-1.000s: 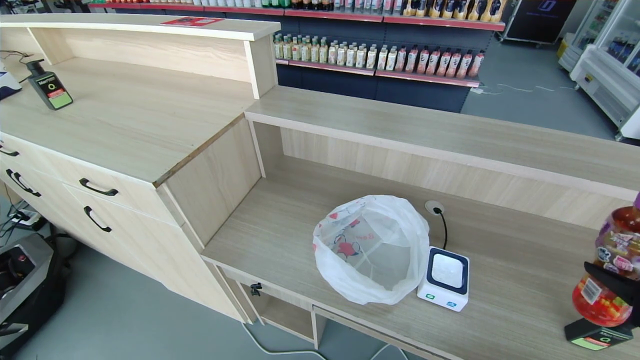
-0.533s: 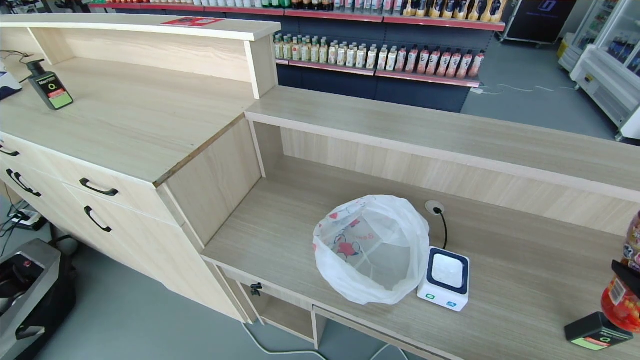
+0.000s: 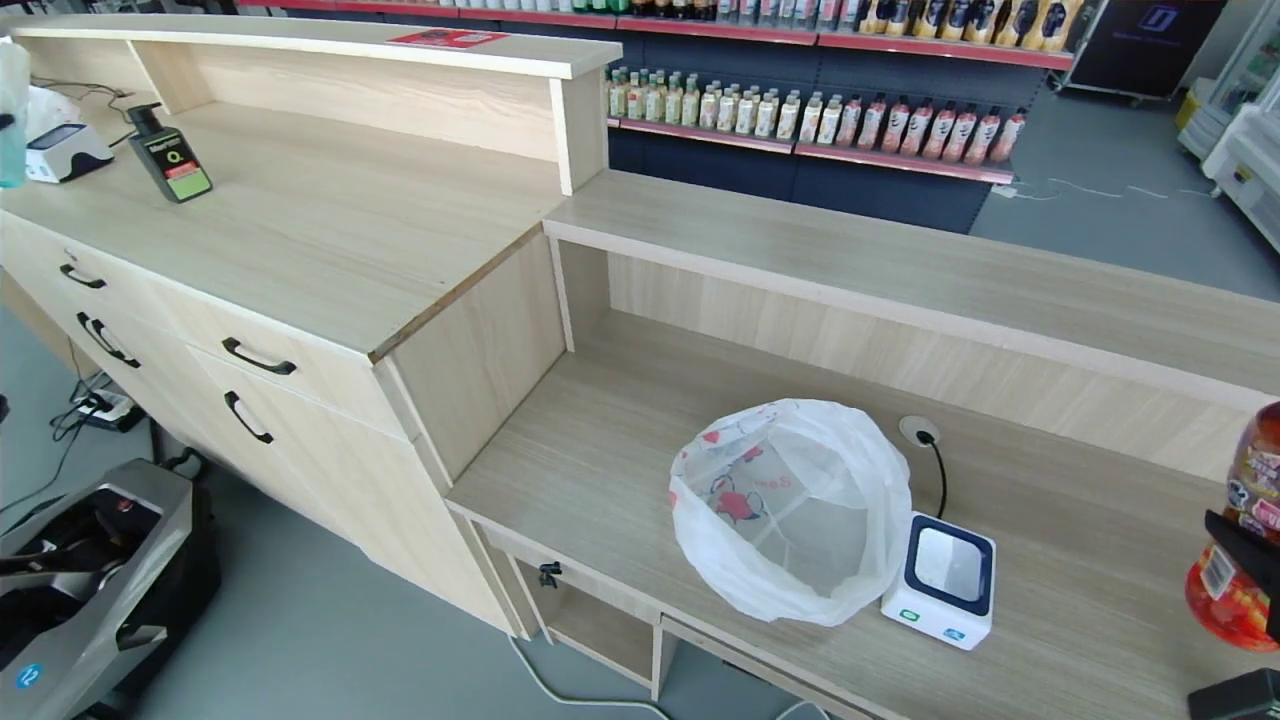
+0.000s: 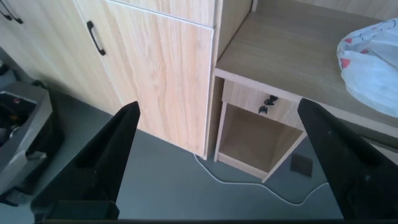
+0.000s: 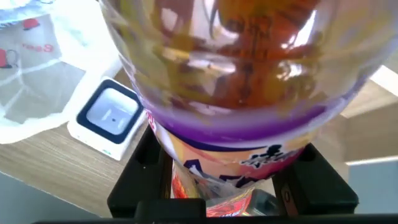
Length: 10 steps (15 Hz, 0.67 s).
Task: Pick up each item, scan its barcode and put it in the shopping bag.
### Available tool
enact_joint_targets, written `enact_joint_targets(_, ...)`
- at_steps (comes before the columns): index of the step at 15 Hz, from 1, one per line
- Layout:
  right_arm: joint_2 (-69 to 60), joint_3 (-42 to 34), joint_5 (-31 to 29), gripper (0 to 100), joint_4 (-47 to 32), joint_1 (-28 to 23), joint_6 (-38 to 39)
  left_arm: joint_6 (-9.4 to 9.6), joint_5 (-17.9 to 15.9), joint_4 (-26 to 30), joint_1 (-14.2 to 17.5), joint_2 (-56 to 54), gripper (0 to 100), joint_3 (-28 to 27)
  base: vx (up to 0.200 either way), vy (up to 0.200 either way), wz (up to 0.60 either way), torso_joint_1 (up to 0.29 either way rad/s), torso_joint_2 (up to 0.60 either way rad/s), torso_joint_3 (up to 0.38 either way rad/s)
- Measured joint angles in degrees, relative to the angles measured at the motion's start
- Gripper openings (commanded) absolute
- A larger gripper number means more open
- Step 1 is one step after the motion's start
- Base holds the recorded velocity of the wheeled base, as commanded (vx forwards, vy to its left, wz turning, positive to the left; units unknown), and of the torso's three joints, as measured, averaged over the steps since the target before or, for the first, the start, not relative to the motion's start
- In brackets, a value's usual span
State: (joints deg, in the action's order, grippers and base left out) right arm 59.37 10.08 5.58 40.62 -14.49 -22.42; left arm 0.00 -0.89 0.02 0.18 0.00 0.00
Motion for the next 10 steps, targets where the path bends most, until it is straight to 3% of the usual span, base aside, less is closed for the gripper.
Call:
enact_joint_targets(3,3.5,1.4,0.0,0,4.1,0.7,0.1,0.0,0.0,0.0,0.0,0.0,100,0.0,0.0,0.0,0.6,0.002,0.0,0.004)
enact_joint_targets(7,14.1,4.1,0.5,0,12.8,2.7,2.8,0.02,0.0,0.0,0.0,0.0,100,0.0,0.0,0.0,0.0,0.0,0.0,0.0)
enact_joint_targets(10,25.6,5.8,0.5,0,28.2,4.3,5.9,0.0,0.0,0.0,0.0,0.0,100,0.0,0.0,0.0,0.0,0.0,0.0,0.0)
